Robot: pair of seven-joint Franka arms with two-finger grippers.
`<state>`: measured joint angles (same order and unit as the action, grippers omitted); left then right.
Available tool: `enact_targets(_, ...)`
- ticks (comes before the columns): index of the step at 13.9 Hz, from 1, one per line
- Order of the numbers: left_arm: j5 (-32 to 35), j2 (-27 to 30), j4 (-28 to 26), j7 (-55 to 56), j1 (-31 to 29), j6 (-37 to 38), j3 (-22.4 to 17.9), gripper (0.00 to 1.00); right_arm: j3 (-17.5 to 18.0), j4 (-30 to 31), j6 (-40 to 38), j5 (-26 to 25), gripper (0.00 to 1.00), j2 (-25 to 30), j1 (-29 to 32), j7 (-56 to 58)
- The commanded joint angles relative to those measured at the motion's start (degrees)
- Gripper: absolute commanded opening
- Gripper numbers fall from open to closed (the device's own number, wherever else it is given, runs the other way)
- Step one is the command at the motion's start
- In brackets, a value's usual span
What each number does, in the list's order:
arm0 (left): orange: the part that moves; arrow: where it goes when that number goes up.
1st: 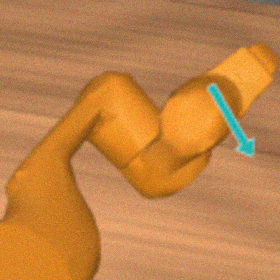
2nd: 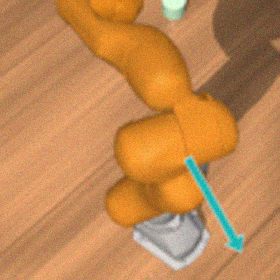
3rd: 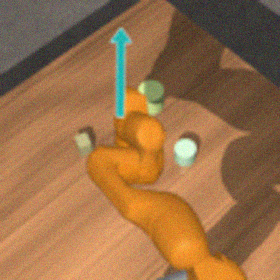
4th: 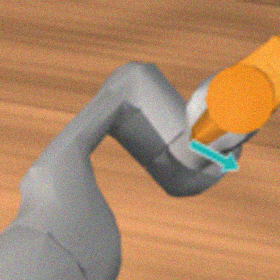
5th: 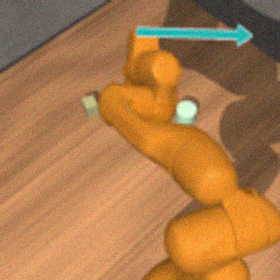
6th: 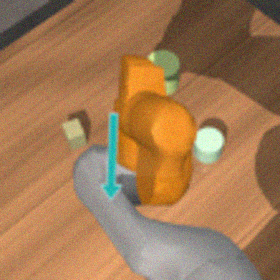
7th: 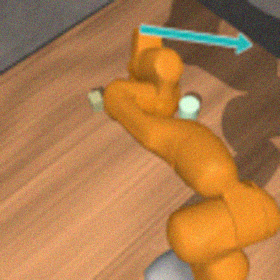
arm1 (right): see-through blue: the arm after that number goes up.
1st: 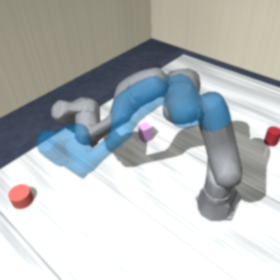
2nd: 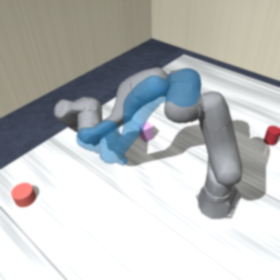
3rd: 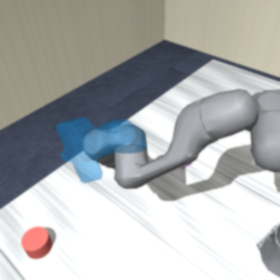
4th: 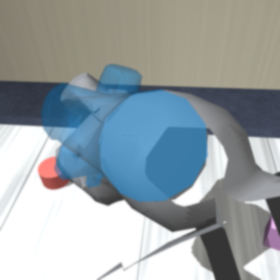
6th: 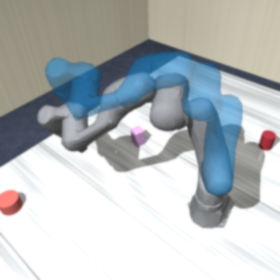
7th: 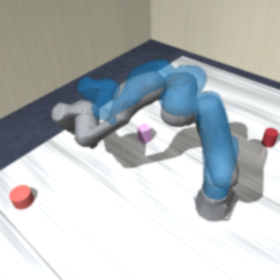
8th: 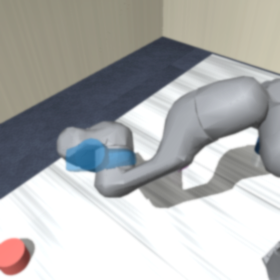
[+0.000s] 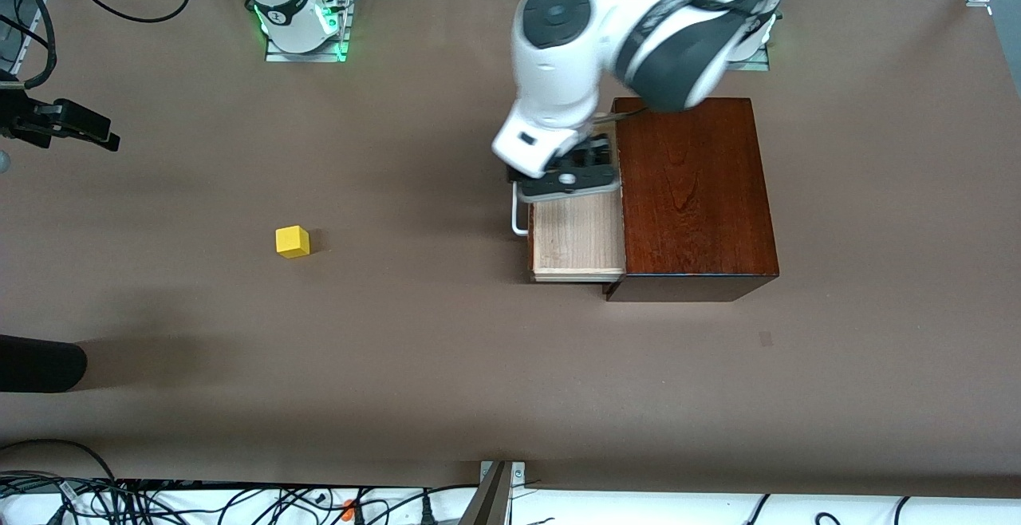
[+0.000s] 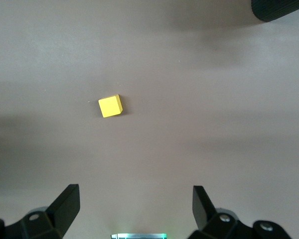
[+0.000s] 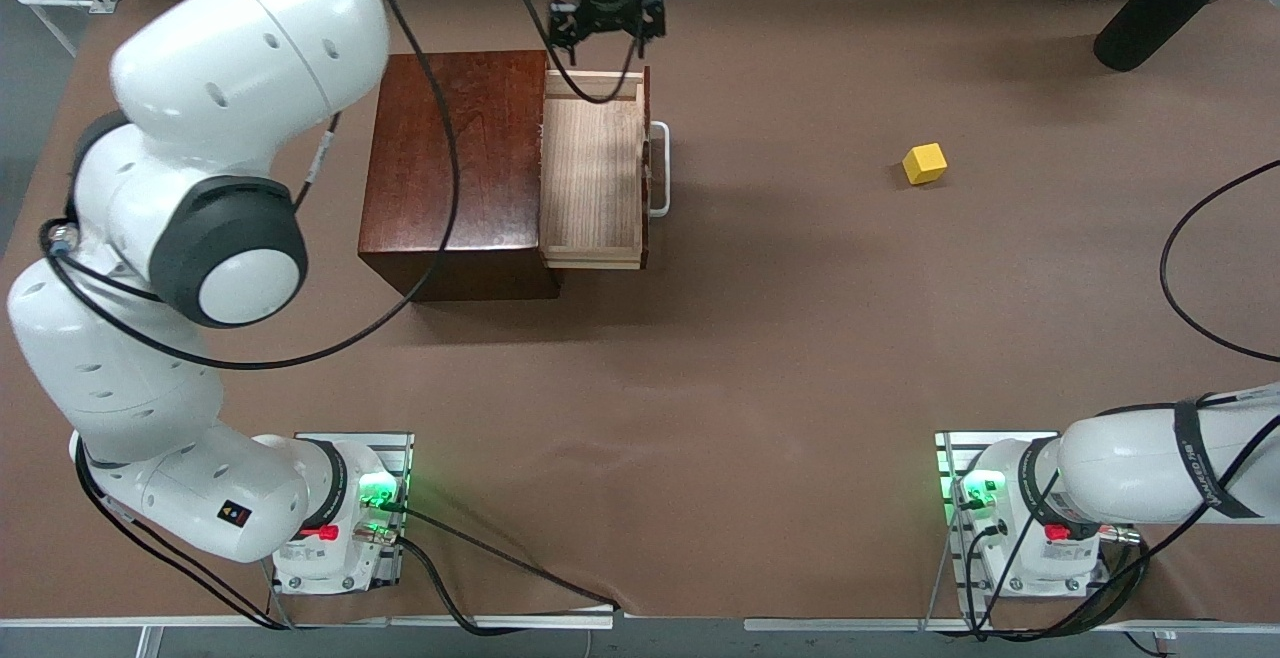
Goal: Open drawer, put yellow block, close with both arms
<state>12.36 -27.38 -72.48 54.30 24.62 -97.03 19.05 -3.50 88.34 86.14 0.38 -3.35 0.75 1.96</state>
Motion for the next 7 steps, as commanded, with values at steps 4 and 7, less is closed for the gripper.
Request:
enact_targets(4,-2.7,6.6,-3.9,-3.7,-7.4,2.5,0.5,1.0,0.6,0.4,-0.3,0.2,1.0,0.5,0.5,-0.4)
enact_targets(7,-8.1,10.6,-3.9,-15.1,-12.5,7.4,-0.2,1.0,0.8,0.4,0.6,0.5,1.0,0.0,0.0,-0.5)
